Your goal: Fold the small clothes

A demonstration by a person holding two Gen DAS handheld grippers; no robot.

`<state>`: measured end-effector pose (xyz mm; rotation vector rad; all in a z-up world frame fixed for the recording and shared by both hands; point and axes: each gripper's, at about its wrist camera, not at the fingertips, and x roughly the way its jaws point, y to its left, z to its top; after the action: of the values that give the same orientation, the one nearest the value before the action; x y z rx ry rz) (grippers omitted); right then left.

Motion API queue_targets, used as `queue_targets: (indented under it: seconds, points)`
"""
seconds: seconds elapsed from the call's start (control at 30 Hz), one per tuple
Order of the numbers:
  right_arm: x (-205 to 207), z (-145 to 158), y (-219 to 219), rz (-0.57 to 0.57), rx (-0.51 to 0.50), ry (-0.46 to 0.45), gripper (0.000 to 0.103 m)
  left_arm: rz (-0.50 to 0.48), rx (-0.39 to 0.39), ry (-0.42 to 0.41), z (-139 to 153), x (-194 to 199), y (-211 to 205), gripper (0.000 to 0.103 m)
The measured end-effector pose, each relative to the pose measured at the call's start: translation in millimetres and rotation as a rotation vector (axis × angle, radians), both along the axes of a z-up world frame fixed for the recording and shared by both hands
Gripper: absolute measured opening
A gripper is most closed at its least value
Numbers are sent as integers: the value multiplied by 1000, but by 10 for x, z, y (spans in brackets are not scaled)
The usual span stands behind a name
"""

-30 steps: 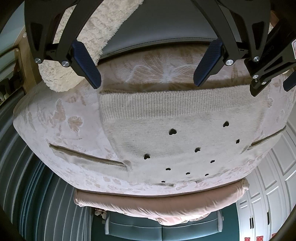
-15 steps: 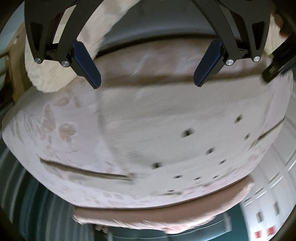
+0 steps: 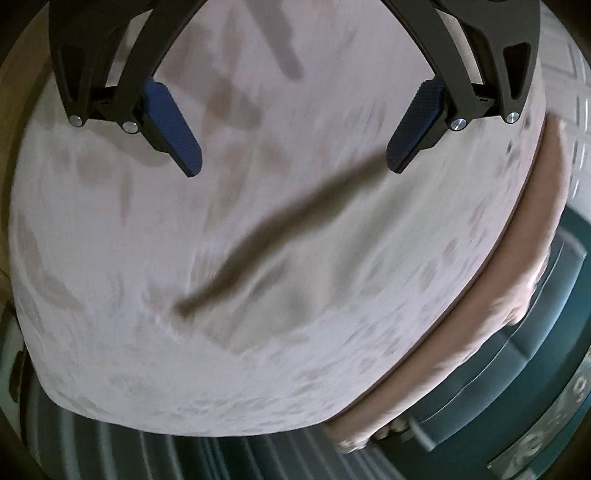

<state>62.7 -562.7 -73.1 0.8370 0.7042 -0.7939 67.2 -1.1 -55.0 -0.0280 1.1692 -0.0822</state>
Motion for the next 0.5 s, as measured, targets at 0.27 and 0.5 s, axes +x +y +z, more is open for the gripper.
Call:
queue_targets:
  seconds: [0.27,0.5]
  points:
    - [369,-210,-601,-105,-15,22,82,-128,134,39,-249,235,-288,83]
    - [1178,583,-162,42,-108,-211,13,-172,126,16,-262,385,-311,84]
